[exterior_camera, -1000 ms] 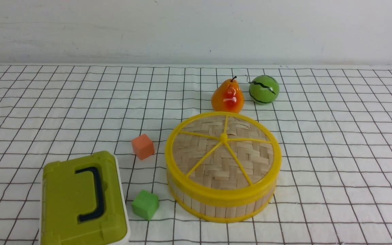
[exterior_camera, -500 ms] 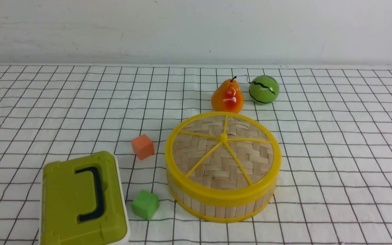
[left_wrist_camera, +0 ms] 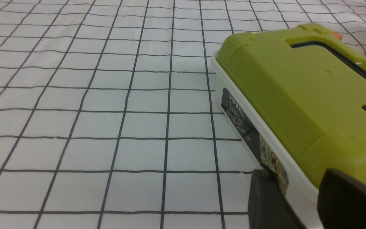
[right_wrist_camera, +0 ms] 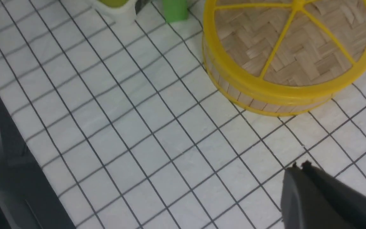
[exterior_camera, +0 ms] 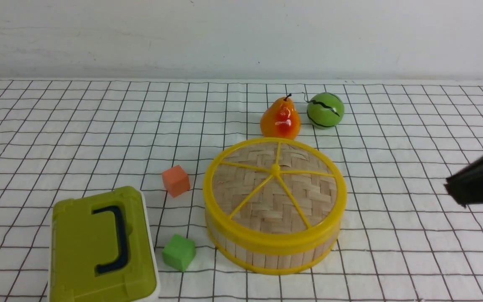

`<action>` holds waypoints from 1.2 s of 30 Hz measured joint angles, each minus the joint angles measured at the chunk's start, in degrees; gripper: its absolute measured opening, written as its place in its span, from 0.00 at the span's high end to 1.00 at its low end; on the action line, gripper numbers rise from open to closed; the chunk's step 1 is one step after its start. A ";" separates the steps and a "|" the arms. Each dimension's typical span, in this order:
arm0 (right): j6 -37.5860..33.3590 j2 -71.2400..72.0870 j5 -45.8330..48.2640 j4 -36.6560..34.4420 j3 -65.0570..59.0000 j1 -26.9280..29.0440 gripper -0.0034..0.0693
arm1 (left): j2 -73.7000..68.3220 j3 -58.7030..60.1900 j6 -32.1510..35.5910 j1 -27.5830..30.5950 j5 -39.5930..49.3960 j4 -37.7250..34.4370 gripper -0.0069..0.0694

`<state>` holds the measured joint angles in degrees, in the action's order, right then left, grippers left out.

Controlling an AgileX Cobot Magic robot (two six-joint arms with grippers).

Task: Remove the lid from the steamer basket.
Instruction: Use the right arm to lift the lid of the steamer

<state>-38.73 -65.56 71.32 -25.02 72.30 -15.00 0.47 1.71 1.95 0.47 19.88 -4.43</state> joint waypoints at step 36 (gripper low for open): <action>27.35 -53.28 -11.05 16.46 34.88 -15.28 0.56 | 0.00 0.00 0.00 0.00 0.00 0.00 0.60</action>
<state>-11.38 -118.83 60.26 -8.56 107.18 -30.28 0.47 1.71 1.95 0.47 19.88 -4.43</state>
